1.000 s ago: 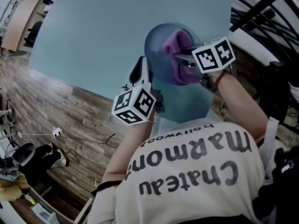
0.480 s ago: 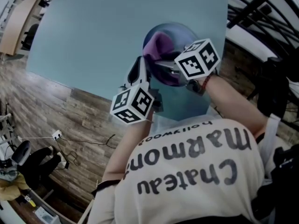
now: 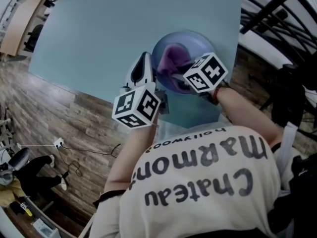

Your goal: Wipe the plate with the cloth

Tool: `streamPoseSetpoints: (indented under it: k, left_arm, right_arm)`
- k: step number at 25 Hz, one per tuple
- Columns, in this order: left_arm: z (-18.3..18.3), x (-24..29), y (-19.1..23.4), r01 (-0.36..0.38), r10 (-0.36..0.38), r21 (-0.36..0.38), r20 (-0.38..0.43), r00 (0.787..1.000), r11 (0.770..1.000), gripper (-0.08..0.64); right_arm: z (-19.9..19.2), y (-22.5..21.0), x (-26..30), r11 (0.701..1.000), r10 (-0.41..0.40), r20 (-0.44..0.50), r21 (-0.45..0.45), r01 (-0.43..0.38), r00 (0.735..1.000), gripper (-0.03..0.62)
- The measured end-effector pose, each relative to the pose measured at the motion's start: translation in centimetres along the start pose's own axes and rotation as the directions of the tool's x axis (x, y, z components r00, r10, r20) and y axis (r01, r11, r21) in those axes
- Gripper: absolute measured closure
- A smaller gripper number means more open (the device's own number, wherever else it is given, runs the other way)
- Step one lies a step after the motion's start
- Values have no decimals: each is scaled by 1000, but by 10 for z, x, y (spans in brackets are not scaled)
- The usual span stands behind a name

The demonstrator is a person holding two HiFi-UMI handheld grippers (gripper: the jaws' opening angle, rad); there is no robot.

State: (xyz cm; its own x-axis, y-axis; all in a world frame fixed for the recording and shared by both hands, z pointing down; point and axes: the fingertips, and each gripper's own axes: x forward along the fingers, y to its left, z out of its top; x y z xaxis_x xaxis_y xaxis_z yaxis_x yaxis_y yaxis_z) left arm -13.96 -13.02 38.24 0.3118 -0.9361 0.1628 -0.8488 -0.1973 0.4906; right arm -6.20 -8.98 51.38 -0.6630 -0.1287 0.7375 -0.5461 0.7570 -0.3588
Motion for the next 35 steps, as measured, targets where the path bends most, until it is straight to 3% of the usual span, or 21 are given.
streamPoseSetpoints:
  k: [8, 17, 35]
  left_arm:
    - [-21, -10, 15, -52, 52, -12, -48, 998, 999, 558]
    - [-37, -12, 30, -104, 101, -32, -96, 990, 994, 558]
    - [-55, -16, 47, -146, 141, -25, -143, 980, 989, 558]
  right_arm:
    - [1, 0, -6, 1000, 4, 6, 30, -4, 1000, 506]
    - [-9, -29, -27, 993, -68, 13, 103, 66, 998, 506]
    - [-12, -81, -77, 939, -171, 100, 319, 131, 980, 506]
